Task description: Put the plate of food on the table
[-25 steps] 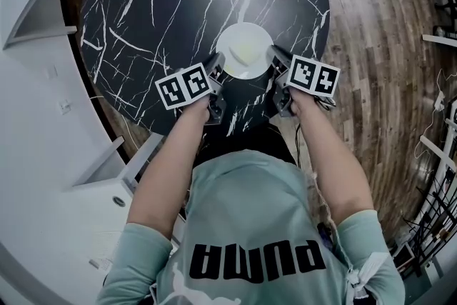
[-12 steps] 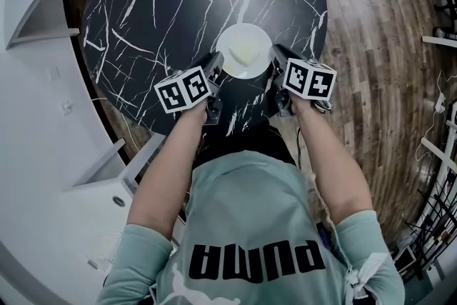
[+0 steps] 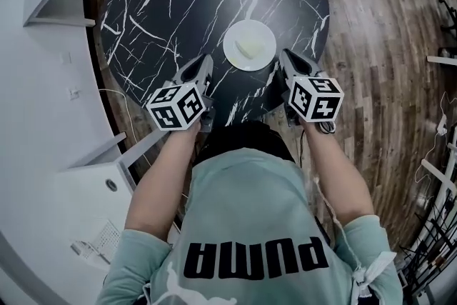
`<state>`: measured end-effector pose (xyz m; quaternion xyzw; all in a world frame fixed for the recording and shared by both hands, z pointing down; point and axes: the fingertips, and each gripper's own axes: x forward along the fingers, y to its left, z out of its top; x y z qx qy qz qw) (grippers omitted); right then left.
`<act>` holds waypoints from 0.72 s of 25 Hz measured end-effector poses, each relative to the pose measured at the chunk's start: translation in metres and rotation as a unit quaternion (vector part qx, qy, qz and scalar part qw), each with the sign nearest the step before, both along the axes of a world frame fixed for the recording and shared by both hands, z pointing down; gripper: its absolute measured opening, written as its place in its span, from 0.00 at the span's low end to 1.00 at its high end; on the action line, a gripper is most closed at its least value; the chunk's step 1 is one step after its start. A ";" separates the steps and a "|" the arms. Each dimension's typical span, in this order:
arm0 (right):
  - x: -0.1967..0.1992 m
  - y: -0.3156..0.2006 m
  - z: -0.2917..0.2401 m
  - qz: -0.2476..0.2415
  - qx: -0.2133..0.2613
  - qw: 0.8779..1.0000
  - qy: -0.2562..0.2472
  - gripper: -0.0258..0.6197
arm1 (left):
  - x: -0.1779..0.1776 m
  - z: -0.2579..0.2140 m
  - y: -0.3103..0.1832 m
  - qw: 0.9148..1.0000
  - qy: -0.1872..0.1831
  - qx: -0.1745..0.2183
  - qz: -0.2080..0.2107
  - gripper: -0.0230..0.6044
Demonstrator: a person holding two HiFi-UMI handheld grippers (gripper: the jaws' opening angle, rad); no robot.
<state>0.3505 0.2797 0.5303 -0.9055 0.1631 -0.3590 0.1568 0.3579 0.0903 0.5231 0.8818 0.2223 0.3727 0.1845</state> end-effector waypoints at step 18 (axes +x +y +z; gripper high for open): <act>-0.100 -0.037 -0.137 -0.103 -0.057 0.969 0.219 0.05 | -0.145 -0.157 0.030 0.944 0.283 0.157 0.061 0.05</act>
